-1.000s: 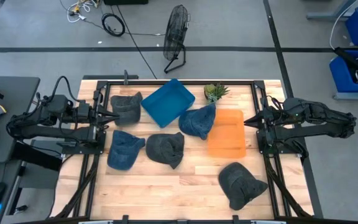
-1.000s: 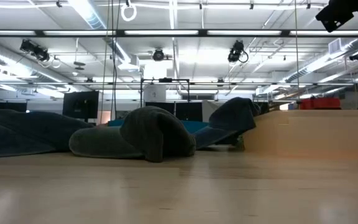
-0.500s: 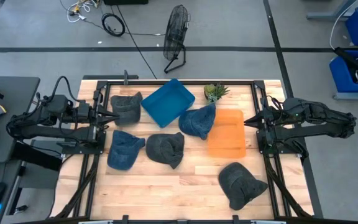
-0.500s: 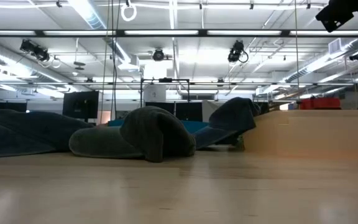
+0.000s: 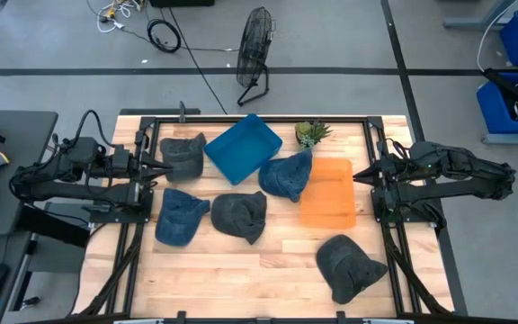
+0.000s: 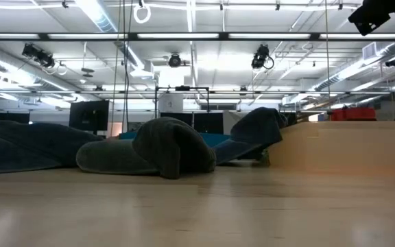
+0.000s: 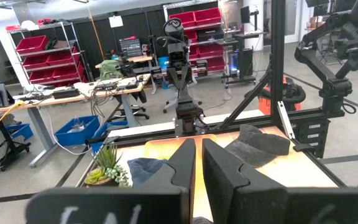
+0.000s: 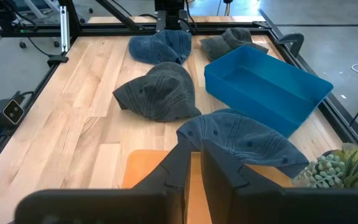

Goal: Pick & Place hat

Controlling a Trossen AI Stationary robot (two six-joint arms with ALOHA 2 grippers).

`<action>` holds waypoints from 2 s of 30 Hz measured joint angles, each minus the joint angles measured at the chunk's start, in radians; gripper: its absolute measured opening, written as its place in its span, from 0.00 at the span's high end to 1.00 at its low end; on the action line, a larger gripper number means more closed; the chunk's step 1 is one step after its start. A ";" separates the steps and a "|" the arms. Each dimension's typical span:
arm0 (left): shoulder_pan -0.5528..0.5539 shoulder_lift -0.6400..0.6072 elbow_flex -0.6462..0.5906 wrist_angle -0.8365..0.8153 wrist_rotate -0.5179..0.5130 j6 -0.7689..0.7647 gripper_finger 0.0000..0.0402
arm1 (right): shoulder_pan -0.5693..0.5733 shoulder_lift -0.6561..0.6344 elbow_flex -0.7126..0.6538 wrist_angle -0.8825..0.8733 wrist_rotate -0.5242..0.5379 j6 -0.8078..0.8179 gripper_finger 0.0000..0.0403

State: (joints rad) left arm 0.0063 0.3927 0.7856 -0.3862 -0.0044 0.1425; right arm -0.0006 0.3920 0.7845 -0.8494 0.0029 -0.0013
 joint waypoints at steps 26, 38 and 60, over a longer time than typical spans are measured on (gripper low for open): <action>0.000 0.000 0.000 0.020 -0.001 -0.178 0.92 | 0.000 0.000 0.000 0.000 0.000 0.000 0.89; 0.000 0.004 -0.006 0.045 -0.131 -0.063 0.92 | 0.000 0.000 0.000 0.000 0.000 0.000 0.89; 0.004 0.255 -0.033 0.093 -0.562 0.079 0.63 | 0.000 0.000 0.000 0.000 0.000 0.000 0.89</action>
State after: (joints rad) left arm 0.0105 0.6476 0.7528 -0.2932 -0.5663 0.2216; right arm -0.0004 0.3923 0.7849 -0.8492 0.0027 -0.0011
